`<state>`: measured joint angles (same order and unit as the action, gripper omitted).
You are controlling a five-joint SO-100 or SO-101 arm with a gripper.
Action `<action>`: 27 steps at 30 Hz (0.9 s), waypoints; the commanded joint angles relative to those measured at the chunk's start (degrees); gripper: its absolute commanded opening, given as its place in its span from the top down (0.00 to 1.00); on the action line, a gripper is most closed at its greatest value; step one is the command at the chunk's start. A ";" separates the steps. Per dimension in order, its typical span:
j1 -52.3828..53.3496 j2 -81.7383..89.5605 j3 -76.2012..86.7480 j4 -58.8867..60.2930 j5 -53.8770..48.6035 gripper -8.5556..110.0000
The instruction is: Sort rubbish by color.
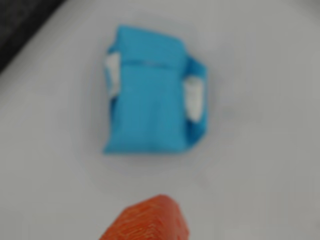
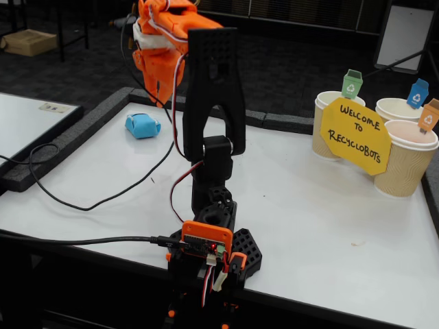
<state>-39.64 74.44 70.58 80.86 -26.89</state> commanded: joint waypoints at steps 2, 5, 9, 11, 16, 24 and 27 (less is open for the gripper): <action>-1.23 -1.58 -12.66 1.32 -4.04 0.92; -1.32 -4.48 -16.70 2.64 -6.24 0.90; -1.23 -4.66 -17.75 2.55 -9.40 0.86; -1.23 -4.66 -17.31 2.29 -10.99 0.84; -1.23 -4.66 -13.71 2.20 -13.10 0.85; -1.23 -4.39 -9.93 -3.52 -13.01 0.93; -1.23 -4.31 -9.67 -9.05 -14.50 0.90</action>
<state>-39.73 67.24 62.67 77.43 -38.76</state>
